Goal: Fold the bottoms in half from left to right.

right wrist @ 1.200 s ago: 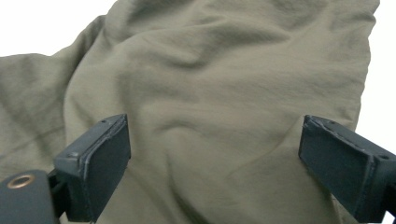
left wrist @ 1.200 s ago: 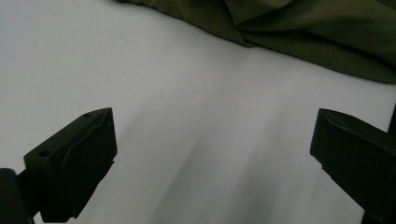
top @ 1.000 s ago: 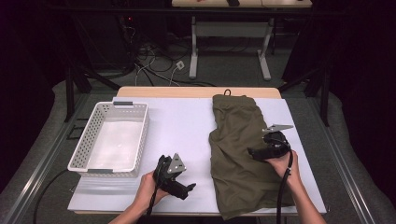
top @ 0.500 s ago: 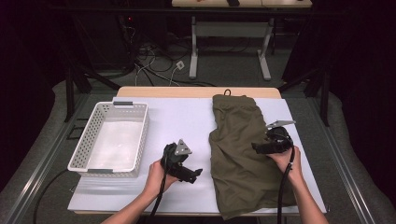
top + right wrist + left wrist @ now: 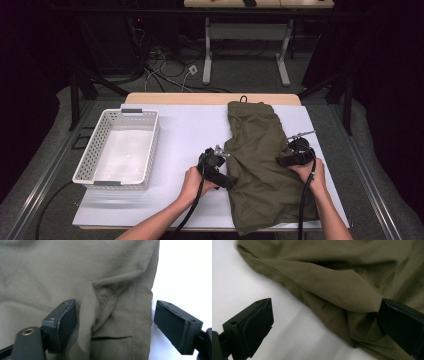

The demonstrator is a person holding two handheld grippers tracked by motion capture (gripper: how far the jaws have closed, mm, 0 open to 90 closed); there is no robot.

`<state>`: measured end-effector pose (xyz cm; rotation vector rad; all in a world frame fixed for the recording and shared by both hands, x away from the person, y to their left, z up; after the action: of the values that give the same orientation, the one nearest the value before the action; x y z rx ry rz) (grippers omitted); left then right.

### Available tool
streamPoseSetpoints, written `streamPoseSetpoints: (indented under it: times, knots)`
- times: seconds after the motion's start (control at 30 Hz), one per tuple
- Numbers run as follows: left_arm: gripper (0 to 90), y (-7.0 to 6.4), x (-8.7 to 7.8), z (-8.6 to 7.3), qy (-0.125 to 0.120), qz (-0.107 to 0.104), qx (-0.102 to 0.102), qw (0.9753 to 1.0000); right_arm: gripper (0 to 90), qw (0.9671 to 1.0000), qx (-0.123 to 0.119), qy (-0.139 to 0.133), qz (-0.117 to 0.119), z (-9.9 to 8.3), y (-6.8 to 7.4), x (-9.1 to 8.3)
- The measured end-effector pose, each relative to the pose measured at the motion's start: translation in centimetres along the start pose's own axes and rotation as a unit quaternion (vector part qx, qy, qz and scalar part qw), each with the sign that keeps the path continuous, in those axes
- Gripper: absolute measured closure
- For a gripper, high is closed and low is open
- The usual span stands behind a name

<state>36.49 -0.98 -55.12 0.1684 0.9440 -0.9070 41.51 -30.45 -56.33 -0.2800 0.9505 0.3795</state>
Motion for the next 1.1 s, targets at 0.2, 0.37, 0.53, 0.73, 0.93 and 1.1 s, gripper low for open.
streamPoseSetpoints:
  times: [0.2, 0.37, 0.53, 0.73, 0.93, 1.1]
  knots:
    - [10.9, -1.0, 1.4, -0.6, 0.024, -0.01, 0.014, 0.9996, 45.9, 0.9998, 0.01, -0.016, 0.007, -0.3, 0.1, -0.4]
    - [28.3, -1.5, 1.8, -1.1, 0.008, 0.025, 0.034, 0.9991, 64.2, 0.9997, 0.01, -0.02, 0.012, -0.4, 0.5, -0.6]
    - [67.2, -1.3, 1.5, -1.5, -0.019, 0.024, 0.04, 0.9987, 80.5, 0.9994, 0.012, -0.023, 0.023, -0.3, 1.1, -0.7]
    - [85.7, -0.5, 1.5, -1.6, -0.027, -0.021, 0.03, 0.999, 83.7, 0.9991, 0.031, -0.028, 0.012, -0.3, 1.6, -0.8]
    - [86.7, 0.7, 1.0, -1.8, -0.022, -0.049, 0.017, 0.9984, 84.0, 0.9983, 0.051, -0.027, 0.008, -0.2, 2.0, -0.8]
    - [86.8, 1.4, 0.3, -1.7, -0.015, -0.053, 0.02, 0.9983, 84.0, 0.9977, 0.062, -0.026, 0.01, -0.1, 2.7, -0.9]
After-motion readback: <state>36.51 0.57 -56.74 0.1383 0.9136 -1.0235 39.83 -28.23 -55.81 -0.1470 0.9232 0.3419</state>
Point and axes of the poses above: each handheld gripper's, and its own axes: x roughly forward along the jaws, z roughly out of its top, y roughly to its left, the point moved 2 cm from there along x, roughly forward along the jaws, and after that the axes turned 7 degrees about -x, right-handed, at the moved point
